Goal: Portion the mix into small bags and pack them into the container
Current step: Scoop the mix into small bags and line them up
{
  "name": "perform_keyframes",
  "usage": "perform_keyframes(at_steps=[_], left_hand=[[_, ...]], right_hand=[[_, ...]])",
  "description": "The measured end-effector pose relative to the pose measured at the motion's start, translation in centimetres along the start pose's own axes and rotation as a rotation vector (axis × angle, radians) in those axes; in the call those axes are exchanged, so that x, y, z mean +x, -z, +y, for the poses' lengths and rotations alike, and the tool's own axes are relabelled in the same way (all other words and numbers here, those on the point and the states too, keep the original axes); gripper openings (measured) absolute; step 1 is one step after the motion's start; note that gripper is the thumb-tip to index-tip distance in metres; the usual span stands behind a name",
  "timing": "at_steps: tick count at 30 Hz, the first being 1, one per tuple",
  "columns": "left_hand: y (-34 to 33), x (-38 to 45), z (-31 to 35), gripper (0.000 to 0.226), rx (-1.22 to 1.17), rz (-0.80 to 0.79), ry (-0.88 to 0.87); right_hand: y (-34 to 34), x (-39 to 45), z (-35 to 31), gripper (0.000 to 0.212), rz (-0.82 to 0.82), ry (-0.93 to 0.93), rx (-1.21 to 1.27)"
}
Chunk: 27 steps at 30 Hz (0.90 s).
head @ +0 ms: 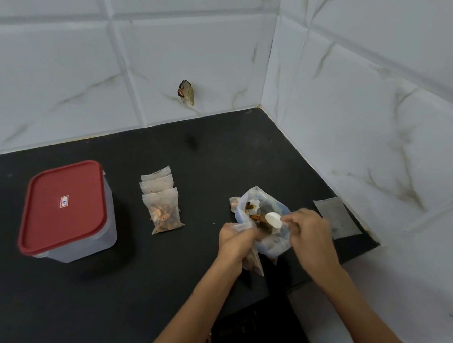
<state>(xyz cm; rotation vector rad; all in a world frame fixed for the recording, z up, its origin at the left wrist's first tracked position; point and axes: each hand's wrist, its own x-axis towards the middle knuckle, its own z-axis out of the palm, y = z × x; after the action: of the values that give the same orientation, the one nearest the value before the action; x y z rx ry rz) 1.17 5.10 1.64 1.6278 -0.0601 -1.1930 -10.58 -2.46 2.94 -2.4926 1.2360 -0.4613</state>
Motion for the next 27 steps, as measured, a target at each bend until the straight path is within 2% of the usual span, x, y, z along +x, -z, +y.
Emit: perform_keyframes(at_steps=[3,6,8,10,13,20,24,25,27], left_hand=[[0.0,0.0,-0.2,0.035,-0.023,-0.011,-0.011],[-0.2,-0.1,-0.2,0.026,-0.068,-0.025,0.001],[-0.5,0.0,-0.2,0.03,-0.114,-0.02,0.011],[-0.6,0.2,-0.5,0.036,-0.173,-0.011,0.027],[-0.7,0.2,-1.2,0.023,-0.268,-0.012,0.012],[-1.1,0.9,-2.0,0.033,-0.367,-0.139,-0.029],[-1.3,1.3,-2.7,0.036,-0.447,-0.138,-0.032],[-1.4,1.4,-2.8,0.036,-0.461,-0.131,-0.035],[-1.6,1.5,-3.0,0.039,-0.449,-0.142,-0.047]], right_hand=[[0.4,1.1,-0.2,0.023,-0.008,0.006,-0.07],[-0.3,2.1,-1.2,0.032,-0.232,0.03,-0.255],[-0.5,2.7,-1.4,0.03,-0.322,-0.042,-0.268],[-0.4,3.0,-0.9,0.021,-0.307,-0.115,-0.23],[-0.4,2.6,-0.2,0.008,-0.249,-0.164,-0.188],[-0.9,3.2,0.6,0.011,-0.146,-0.296,0.09],[0.3,3.8,2.3,0.011,-0.292,-0.625,0.359],[0.3,3.7,2.6,0.01,-0.307,-0.657,0.386],[-0.4,3.4,2.6,0.008,-0.238,-0.584,0.328]])
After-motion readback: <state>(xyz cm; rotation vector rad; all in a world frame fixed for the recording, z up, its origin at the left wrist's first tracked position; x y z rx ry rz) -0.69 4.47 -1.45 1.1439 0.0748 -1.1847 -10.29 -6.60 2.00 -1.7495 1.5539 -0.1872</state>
